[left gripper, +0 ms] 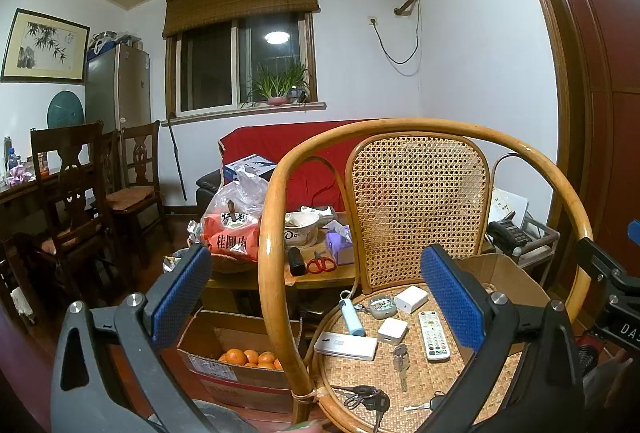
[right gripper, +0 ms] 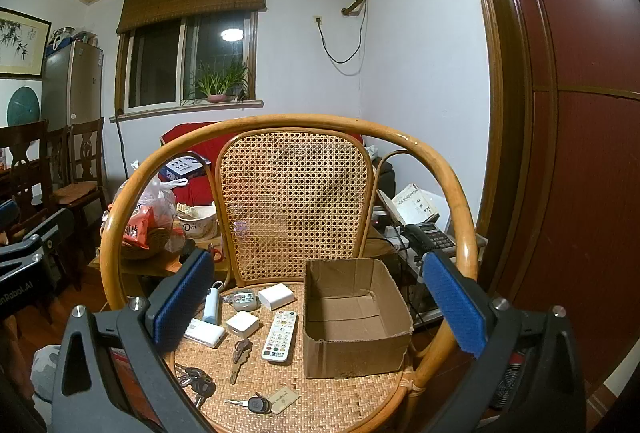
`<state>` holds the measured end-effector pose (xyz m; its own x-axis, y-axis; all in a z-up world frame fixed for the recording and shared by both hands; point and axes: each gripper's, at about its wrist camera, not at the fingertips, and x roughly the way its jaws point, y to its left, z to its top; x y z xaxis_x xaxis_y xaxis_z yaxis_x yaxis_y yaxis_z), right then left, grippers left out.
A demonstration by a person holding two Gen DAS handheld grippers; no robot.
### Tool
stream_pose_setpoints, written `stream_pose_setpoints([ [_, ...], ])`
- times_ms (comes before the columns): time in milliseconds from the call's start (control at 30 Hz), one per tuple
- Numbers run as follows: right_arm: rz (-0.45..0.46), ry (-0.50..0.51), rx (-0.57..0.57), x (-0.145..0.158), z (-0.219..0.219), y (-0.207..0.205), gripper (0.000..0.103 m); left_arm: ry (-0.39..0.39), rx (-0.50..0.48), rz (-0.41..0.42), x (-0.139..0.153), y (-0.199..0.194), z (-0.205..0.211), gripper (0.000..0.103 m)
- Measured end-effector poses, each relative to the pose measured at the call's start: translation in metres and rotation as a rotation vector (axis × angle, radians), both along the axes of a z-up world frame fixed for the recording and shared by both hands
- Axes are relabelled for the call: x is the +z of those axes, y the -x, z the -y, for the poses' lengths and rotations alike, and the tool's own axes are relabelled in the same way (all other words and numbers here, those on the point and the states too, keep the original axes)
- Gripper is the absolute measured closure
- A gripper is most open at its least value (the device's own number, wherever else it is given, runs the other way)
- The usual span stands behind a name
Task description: Organize rigid objects
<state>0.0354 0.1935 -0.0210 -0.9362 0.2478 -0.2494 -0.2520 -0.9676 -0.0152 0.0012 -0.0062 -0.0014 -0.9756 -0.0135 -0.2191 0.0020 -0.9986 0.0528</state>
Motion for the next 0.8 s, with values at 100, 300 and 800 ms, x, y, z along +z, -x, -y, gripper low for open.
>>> stream_pose_setpoints([
  [100,0.000,-0.001,0.000,-0.0001,-0.0001,0.0000,0.000,0.001,-0.001,0.001,0.0000,0.0004,-0.0005,0.000],
  [300,-0.001,0.000,0.000,-0.0002,0.0000,0.0000,0.000,0.004,-0.003,0.003,0.0018,0.0023,-0.0018,0.000],
  [800,0.000,0.000,0.000,-0.0007,0.0003,0.0010,0.000,0.007,-0.003,0.001,0.0023,0.0018,-0.0040,0.000],
])
